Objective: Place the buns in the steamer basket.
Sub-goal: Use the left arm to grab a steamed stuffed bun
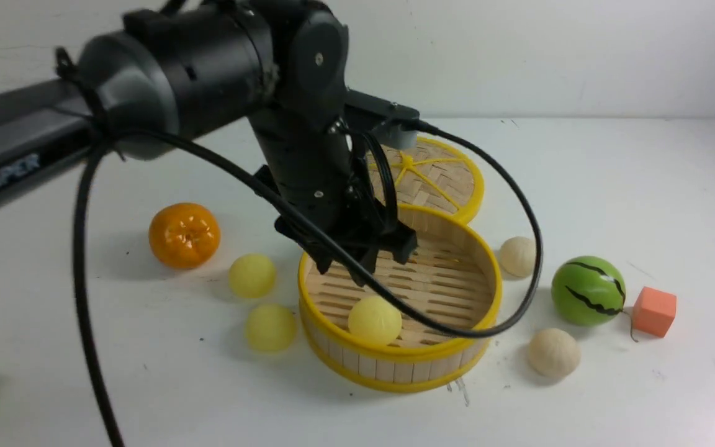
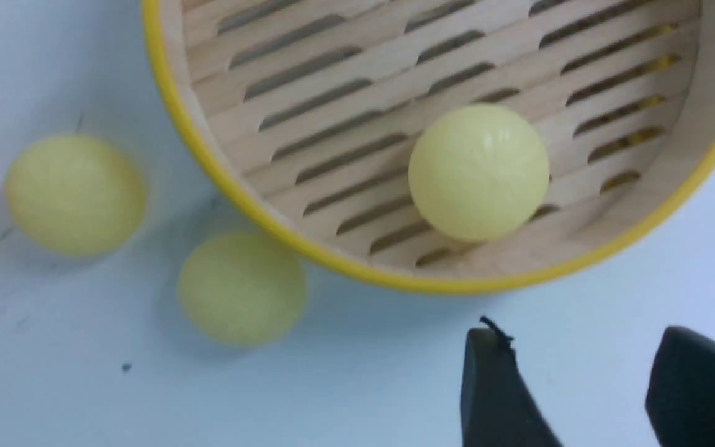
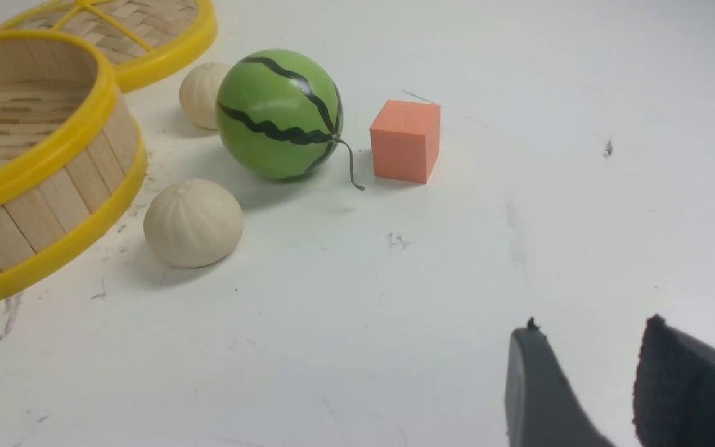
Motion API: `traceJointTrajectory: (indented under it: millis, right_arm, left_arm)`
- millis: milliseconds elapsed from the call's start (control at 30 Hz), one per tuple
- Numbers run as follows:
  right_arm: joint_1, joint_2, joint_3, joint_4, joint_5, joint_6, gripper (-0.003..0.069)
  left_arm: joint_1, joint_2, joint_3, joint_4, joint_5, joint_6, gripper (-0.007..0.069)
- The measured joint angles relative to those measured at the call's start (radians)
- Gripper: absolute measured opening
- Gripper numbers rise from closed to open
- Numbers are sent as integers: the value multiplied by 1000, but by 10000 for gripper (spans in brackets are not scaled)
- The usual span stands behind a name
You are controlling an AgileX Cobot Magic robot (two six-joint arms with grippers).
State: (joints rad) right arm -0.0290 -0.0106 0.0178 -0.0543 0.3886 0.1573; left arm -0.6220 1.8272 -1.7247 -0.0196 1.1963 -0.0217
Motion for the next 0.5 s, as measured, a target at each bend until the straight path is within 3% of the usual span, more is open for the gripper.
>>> traceJointTrajectory:
  millis: [133,167,267,400,500]
  right_arm:
    - [0,0,0,0,0,0,239]
    - [0,0,0,0,0,0,239]
    - [0,0,0,0,0,0,239]
    - [0,0,0,0,0,0,239]
    - [0,0,0,0,0,0,239]
  left_arm:
    - [49,-41,98,2,26,-2,192]
    - [52,-41,98,2,26,-2,192]
    - [106,-39,230,6,-63,-2,114]
    - [145,-34,325,8,-214,-2,100]
    - [154,-19,341,5,-285,-2,130]
